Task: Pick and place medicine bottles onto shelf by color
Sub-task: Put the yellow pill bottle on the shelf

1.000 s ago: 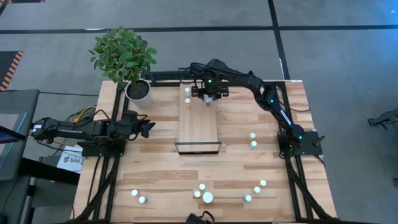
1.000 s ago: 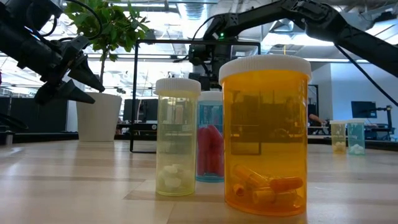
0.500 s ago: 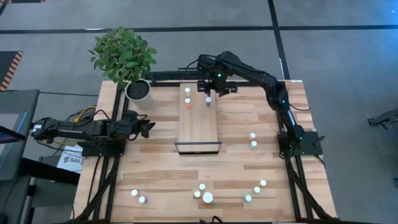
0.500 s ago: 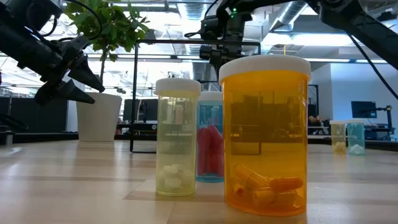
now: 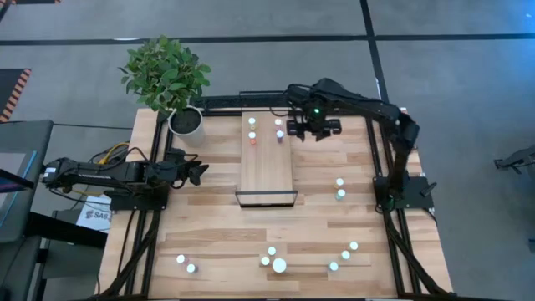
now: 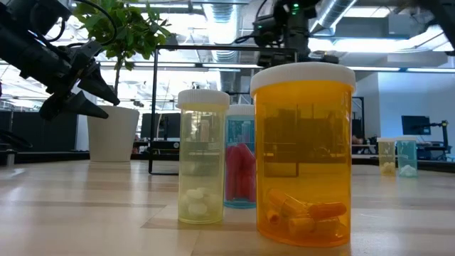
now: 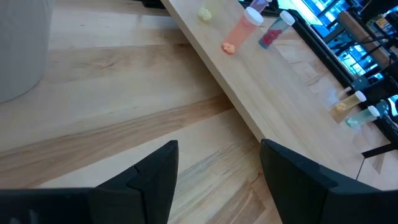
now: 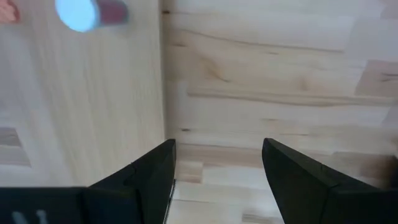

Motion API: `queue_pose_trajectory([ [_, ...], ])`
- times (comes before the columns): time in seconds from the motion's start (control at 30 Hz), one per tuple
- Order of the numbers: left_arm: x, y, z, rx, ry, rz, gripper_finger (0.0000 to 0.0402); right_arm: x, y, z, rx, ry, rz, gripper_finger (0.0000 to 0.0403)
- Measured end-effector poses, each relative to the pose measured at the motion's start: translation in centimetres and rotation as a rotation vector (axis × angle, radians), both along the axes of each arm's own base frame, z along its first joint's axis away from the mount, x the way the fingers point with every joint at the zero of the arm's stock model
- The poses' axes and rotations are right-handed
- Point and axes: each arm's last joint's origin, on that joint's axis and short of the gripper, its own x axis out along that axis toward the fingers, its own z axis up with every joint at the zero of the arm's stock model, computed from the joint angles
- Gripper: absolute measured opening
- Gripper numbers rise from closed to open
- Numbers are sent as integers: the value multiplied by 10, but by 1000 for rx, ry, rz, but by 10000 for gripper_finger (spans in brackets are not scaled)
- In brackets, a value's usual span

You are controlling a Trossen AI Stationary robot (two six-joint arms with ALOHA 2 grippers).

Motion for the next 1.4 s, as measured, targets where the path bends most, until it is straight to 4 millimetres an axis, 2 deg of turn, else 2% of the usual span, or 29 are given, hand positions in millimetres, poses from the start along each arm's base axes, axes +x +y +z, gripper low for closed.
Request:
queue_pose_trajectory([
  [0.3, 0, 0, 0, 0, 0, 0, 212, -41, 32, -22, 25, 10, -77, 261],
  [0.7, 0, 0, 0, 0, 0, 0, 212, -77, 68, -50, 61, 48, -160, 261],
  [1.03, 0, 0, 0, 0, 0, 0, 212, -103, 80, -82, 145, 27, -196, 261],
  [1.4, 0, 0, 0, 0, 0, 0, 212, -112, 87, -110, 201, 57, -195, 261],
])
